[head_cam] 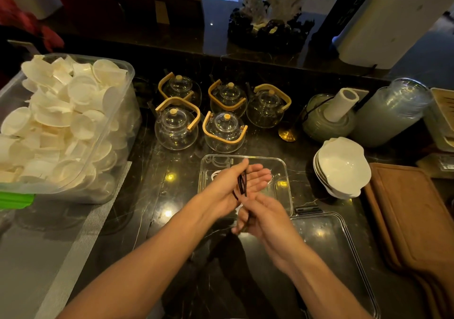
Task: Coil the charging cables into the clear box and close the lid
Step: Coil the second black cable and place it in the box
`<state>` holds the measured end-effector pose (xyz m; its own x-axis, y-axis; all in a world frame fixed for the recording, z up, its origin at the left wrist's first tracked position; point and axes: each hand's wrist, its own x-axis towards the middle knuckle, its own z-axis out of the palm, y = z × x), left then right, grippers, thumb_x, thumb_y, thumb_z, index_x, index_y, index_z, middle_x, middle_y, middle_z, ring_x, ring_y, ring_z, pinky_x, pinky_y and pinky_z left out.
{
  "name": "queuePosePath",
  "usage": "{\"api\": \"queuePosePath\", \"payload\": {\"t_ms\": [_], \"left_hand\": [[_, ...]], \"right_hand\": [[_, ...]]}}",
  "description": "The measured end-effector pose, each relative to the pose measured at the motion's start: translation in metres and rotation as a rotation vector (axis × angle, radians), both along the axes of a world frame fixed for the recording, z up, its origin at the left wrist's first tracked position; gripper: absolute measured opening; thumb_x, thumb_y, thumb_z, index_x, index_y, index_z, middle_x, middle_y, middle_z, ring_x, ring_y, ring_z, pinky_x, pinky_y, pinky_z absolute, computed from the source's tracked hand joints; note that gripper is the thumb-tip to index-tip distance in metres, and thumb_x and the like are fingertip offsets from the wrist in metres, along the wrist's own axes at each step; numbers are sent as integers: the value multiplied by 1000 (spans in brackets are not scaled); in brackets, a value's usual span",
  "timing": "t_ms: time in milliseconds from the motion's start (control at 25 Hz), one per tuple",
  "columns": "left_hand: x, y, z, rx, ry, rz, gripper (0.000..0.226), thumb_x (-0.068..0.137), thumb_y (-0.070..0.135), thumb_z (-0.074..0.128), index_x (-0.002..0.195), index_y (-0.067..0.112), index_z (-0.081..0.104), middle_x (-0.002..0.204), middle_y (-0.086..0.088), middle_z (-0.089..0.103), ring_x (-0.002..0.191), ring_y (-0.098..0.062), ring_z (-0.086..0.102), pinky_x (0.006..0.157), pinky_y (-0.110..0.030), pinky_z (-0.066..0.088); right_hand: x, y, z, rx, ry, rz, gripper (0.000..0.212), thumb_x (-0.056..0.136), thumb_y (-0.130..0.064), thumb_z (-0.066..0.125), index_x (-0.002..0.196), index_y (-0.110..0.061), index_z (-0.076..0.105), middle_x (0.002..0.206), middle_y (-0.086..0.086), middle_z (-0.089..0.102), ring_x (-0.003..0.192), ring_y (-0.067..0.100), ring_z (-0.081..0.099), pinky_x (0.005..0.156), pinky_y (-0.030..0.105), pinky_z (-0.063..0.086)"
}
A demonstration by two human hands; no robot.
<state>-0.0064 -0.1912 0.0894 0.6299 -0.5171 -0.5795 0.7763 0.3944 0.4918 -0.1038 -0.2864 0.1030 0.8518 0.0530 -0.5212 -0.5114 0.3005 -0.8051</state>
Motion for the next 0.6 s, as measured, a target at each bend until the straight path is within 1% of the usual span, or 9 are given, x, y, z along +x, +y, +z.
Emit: {"api": "queuePosePath", "payload": {"t_ms": [80, 160, 200, 240, 320, 400, 480, 520, 600], "left_hand": [[2, -1, 1, -102, 10, 46, 35, 106, 27, 44, 99, -1, 65, 76, -11, 75, 65, -16, 75, 59, -22, 61], [10, 4, 6, -201, 55, 93, 32, 105, 28, 44, 97, 4, 62, 57, 2, 63, 45, -6, 62, 41, -14, 49], [16, 9, 7, -271, 88, 90, 31, 105, 30, 43, 95, 6, 61, 51, 6, 55, 37, -3, 53, 35, -12, 40], [20, 13, 10, -357, 108, 57, 32, 106, 30, 41, 94, 7, 60, 46, 8, 49, 31, -3, 46, 30, -13, 32], [24, 23, 14, -465, 88, -86, 36, 108, 30, 39, 93, 6, 61, 40, 7, 44, 26, -6, 41, 27, -16, 24], [22, 29, 12, -476, 46, -250, 38, 107, 31, 38, 93, 4, 62, 37, 7, 45, 25, -5, 42, 27, -16, 21], [17, 31, 9, -475, 38, -364, 42, 107, 36, 40, 90, 5, 62, 36, 6, 46, 25, -4, 42, 27, -15, 19], [14, 31, 8, -456, 39, -405, 45, 106, 39, 41, 87, 5, 63, 36, 7, 45, 25, -4, 41, 28, -15, 18], [8, 31, 5, -320, 11, -465, 49, 103, 46, 44, 79, 8, 63, 35, 8, 41, 23, -3, 36, 28, -13, 16]], "right_hand": [[-5, -6, -6, 247, 48, 41, 10, 101, -11, 59, 102, -4, 65, 71, 5, 55, 65, 18, 58, 72, 40, 59], [-8, -14, -19, 373, 89, 88, 8, 96, -13, 64, 91, -7, 66, 71, 5, 54, 66, 19, 60, 77, 43, 59], [-9, -17, -26, 383, 109, 113, 11, 94, -18, 67, 88, -9, 66, 68, 4, 52, 63, 18, 58, 75, 41, 58], [-9, -20, -32, 330, 124, 150, 18, 94, -25, 70, 84, -11, 66, 64, 3, 48, 58, 17, 52, 70, 38, 56], [-5, -27, -38, 116, 135, 244, 33, 91, -39, 73, 69, -18, 61, 55, -1, 36, 50, 15, 38, 61, 31, 48], [9, -35, -35, -33, 132, 270, 37, 88, -39, 74, 58, -23, 61, 52, -3, 31, 48, 14, 33, 60, 30, 44], [32, -46, -27, -97, 155, 259, 30, 85, -36, 76, 60, -22, 67, 52, -4, 35, 49, 14, 37, 63, 31, 43], [44, -53, -23, -113, 175, 270, 28, 84, -35, 77, 63, -22, 64, 52, -4, 36, 50, 13, 37, 63, 31, 41], [65, -64, -15, -165, 186, 352, 30, 86, -34, 77, 67, -19, 60, 52, -5, 37, 50, 12, 36, 60, 29, 37]]}}
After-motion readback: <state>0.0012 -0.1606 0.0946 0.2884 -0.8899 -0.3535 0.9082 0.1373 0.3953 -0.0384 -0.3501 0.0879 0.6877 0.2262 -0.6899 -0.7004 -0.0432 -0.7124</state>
